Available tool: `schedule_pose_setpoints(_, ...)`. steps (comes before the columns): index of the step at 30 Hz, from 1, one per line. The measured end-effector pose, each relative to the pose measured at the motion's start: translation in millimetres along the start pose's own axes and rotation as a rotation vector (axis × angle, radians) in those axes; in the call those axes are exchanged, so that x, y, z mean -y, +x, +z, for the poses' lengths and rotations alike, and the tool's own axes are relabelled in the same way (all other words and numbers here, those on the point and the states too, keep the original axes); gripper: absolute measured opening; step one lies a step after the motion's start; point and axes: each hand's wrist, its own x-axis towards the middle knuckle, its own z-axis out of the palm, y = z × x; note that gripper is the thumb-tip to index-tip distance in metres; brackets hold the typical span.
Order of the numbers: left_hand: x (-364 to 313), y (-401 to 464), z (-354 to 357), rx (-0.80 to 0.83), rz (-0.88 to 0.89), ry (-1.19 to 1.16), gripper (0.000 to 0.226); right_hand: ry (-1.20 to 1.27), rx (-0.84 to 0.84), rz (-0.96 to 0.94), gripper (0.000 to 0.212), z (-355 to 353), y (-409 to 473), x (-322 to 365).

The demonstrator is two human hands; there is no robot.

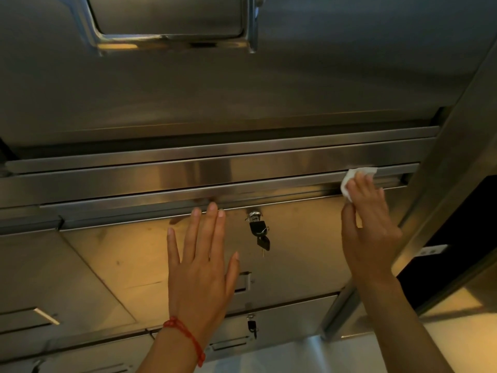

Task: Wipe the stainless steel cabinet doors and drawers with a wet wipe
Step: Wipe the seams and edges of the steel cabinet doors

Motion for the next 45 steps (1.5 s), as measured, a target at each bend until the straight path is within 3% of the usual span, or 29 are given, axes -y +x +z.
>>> schedule_pose_setpoints(10,-6,1,1,-0.013,-0.034,-0.019,0.062,0.011,0.079,-0.146,0.027,-1,1,6)
schedule_pose_setpoints(16,-4,1,0,-0.017,-0.026,-0.01,0.061,-0.005,0.022,-0.033,0.027,-1,1,1)
schedule_pose_setpoints(21,-8,2,0,-0.024,-0.04,-0.021,0.062,0.025,0.099,-0.197,0.027,-1,2,3)
schedule_pose_setpoints(29,-16,1,-7,-0.059,-0.072,-0.043,0.067,0.006,0.088,-0.108,0.028,-5,3,-4)
schedule_pose_setpoints(36,-60,5,-3,-0.109,0.09,-0.067,0.058,-0.034,0.09,-0.22,0.027,-8,7,-6)
schedule_pose_setpoints(45,-99,21,6,-0.061,0.168,-0.019,0.061,-0.003,0.071,-0.085,0.028,-11,7,-22)
